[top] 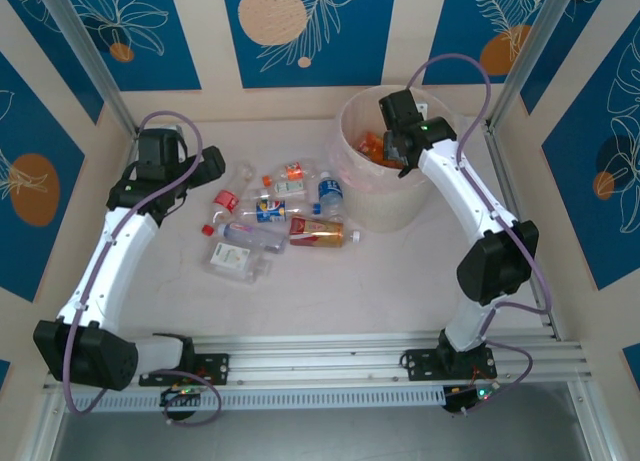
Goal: Put the plastic bottles in the bin
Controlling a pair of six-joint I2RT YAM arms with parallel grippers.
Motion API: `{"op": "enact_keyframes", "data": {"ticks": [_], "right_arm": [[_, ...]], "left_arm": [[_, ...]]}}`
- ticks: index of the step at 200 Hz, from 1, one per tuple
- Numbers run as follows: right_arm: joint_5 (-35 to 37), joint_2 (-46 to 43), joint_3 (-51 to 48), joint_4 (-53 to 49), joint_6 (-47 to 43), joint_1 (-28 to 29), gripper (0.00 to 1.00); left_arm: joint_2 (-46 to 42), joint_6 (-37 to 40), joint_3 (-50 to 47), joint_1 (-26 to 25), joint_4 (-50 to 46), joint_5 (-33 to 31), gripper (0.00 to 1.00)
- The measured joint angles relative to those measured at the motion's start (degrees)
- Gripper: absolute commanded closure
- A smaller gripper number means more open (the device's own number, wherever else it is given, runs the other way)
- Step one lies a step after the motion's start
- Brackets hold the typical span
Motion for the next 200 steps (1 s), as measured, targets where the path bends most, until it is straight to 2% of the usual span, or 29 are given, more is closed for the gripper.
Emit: {"op": "enact_keyframes", "data": {"ticks": [60,71,133,200], "right_arm": [[-2.23,-6.12,-0.15,0.96,-0.26,0.55,0.05],[-2.89,-8.11,-0.55,1.36,-0.37,0.83,0.00],[-8.07,-15.61,-1.09,3.65,-1.18,3.93,0.01],[-10.73,-20.33,-4.79,7.06,-1.90,9.25,0.01]], "left_arm": [[1.88,3.98,-0.02,0.00,-2.84,-1.25,0.00],[2.93,5.09,0.39,0.00,-3.82,-1.25,0.01],[11.34,13.44,5.88,0.02,-10.29,-1.27,0.02],[20.94,20.44,7.89,0.39,-15.41,0.00,0.12]]}}
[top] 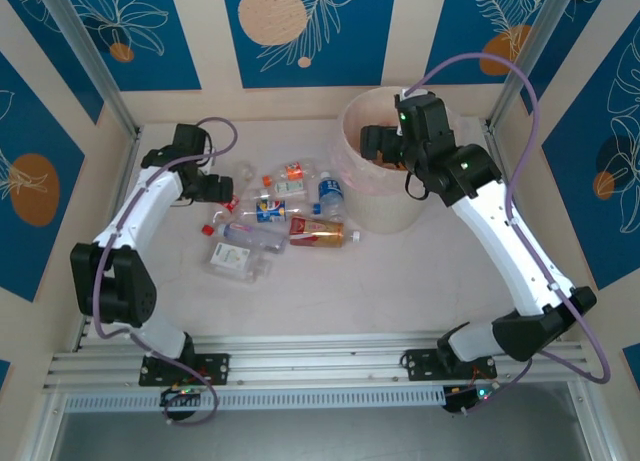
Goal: Put the plastic bottles in the bin
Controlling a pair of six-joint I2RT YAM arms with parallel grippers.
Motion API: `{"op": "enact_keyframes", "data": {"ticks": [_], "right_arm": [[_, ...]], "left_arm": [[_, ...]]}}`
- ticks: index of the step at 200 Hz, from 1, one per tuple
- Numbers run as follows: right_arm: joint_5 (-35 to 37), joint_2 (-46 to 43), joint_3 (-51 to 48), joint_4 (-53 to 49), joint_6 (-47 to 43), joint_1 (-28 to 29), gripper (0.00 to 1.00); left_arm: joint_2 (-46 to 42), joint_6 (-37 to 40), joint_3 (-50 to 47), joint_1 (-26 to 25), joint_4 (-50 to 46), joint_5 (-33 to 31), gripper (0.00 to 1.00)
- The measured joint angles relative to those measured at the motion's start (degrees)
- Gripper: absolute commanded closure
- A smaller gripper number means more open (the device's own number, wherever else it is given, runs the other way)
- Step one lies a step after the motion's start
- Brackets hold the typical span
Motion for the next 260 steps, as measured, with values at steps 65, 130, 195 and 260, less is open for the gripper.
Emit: {"op": "enact_keyframes", "data": {"ticks": [65,130,195,260], "right_arm": [[-0.07,-1.25,-2.01,1.49,0.00,0.72,0.01],[-0.07,-1.25,-3.56,2.69,0.04,1.03,0.01],[0.13,-1.25,-3.96,3.45,0.04,1.03,0.01],[0.15,-2.25,-5.11,3.67,0.28,0.87,0.01]], "left_arm": [[6.08,1.01,-0.28,0.83,0.44,3.28,0.21],[6.10,3.02,-1.33,-0.83,4.09,8.68,0.22],[9.66,14.91,-1.29,-8.37,9.33,10.78,0.25],[11.17,25.29,-0.48,-12.72,9.09,10.12,0.23]]}}
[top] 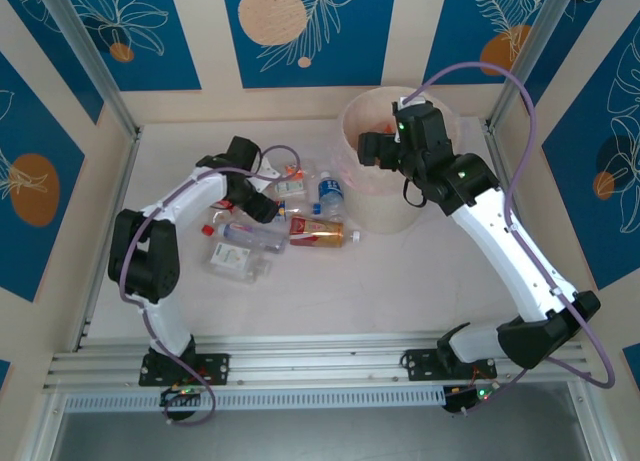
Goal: Put the plastic bottles in the bin
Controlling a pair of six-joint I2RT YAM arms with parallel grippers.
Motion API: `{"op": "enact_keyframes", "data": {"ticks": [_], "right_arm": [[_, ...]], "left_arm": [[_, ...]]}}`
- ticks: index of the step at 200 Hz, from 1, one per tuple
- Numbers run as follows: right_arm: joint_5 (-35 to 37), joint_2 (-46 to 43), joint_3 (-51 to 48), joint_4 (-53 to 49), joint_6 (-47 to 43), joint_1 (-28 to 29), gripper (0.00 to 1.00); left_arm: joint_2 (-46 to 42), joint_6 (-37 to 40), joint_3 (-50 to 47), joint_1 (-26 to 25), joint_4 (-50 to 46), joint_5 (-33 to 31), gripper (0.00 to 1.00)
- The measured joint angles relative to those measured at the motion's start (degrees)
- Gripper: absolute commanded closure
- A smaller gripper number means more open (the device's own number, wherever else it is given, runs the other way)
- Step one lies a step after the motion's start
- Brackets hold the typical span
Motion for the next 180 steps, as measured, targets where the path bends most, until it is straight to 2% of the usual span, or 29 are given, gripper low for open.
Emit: {"op": "enact_keyframes", "data": {"ticks": [30,78,87,132,180], "right_arm": [[0.00,-0.39,-0.37,0.11,0.20,-0.42,0.01],[0.00,-0.50,-0.37,0.09,0.22,-0.61,0.01],[0.00,-0.61,-0.37,0.07,0.22,-0.66,0.01],[0.00,-1.14,-0.37,0.09,0.42,-1.07,0.01],[0.00,-1.14,-0.96,0.09,0.44,-1.27,0.01]], "left_arm": [[0.31,3.43,0.46,-0.85,-0.76,-2.23,0.23],[5.97,7.61,6.05,-1.77,-1.92,-4.35,0.26],[6.91,7.76,6.58,-2.05,-2.08,-4.37,0.29],[9.62,9.07,8.31,-2.93,-3.89,-4.33,0.32],[11.74,9.20,10.01,-3.26,-4.20,-4.79,0.31]]}}
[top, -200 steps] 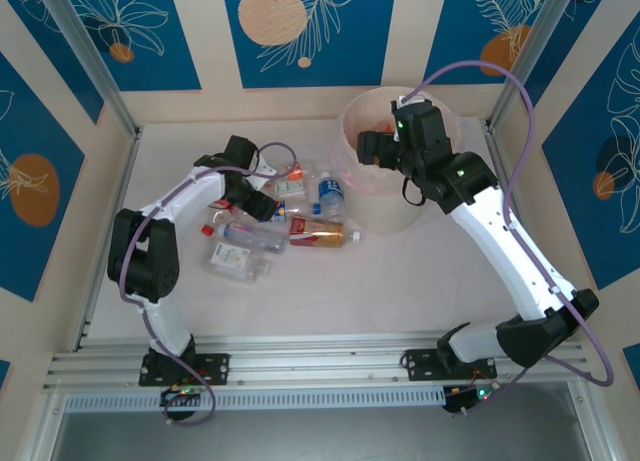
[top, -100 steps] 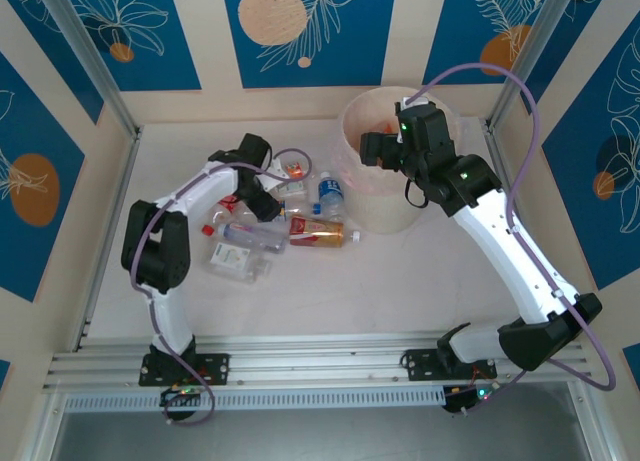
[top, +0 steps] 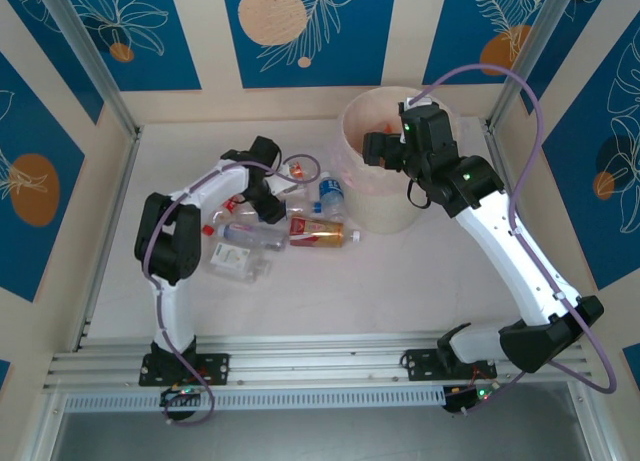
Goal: Put the plastic bottles in the bin
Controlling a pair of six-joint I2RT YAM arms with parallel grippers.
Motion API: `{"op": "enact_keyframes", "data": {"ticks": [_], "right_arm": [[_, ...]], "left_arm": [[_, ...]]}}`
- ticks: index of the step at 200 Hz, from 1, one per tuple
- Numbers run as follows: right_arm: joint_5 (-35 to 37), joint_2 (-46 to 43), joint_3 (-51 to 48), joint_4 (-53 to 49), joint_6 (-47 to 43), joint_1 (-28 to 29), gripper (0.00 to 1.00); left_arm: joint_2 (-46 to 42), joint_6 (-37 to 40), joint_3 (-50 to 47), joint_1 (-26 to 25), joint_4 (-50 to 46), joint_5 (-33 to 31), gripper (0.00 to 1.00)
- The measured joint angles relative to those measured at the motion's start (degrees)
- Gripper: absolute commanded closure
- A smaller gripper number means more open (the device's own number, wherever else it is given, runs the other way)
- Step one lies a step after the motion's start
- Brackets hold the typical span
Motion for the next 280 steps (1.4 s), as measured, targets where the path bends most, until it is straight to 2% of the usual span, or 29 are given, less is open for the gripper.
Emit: {"op": "enact_keyframes", "data": {"ticks": [58,90,144,214,280], "right_arm": [[0.02,0.00,-0.02,0.02,0.04,-0.20,0.01],[0.02,0.00,-0.02,0.02,0.22,-0.20,0.01],[0.22,0.00,-0.02,0.02,0.39,-0.20,0.01],[0.72,-0.55,-0.66,0.04,0.85,-0.20,0.01],[0.00,-1.92,-2.27,1.49,1.70,-0.22,0.01]], "left_arm": [[3.69,1.07,2.80,-0.04,0.11,-2.56,0.23],[4.66,1.46,2.82,-0.04,0.09,-3.54,0.24],[5.44,1.51,3.56,-0.09,0.37,-5.31,0.38],[4.92,2.05,3.65,-0.11,0.50,-5.92,0.50],[-6.08,2.51,3.19,-0.68,0.94,-5.92,0.54]]}}
